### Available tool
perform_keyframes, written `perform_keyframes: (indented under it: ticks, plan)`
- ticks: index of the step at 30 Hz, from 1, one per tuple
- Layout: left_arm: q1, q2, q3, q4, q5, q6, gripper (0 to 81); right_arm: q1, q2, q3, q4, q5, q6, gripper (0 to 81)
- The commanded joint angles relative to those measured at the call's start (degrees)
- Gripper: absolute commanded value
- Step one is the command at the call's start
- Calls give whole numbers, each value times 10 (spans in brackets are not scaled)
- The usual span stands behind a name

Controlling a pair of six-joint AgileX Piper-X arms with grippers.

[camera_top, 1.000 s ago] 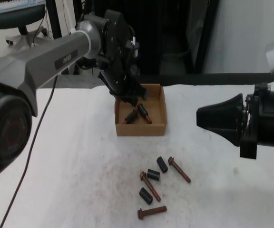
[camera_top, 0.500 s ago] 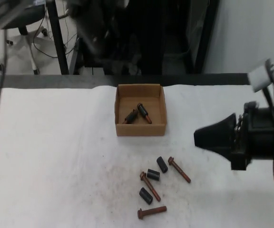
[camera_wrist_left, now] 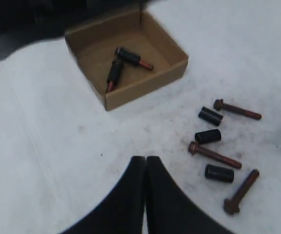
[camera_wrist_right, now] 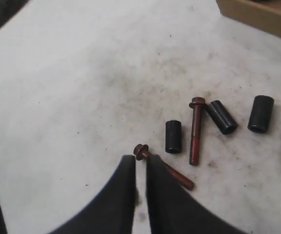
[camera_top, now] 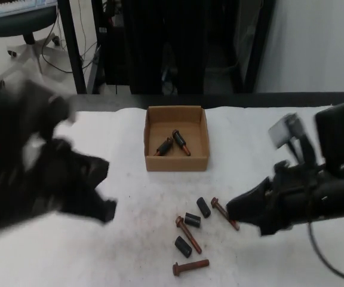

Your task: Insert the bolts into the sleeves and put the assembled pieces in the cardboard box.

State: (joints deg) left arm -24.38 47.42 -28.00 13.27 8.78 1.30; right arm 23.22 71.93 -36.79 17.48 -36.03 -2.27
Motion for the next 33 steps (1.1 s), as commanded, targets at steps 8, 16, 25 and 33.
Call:
perform_keyframes:
  ticks: [8, 16, 25, 33]
  plan:
    - [1, -91, 142, -62, -6, -86, 3, 114, 132, -110, 61, 201, -10, 228]
    - [1, -91, 142, -54, -6, -86, 3, 115, 249, -250, 145, 258, -40, 228]
    - [1, -91, 142, -12, -6, -96, 3, 115, 355, -351, 227, 284, -69, 228]
    - [1, -91, 142, -1, -6, -95, 3, 117, 365, -356, 249, 284, -69, 228]
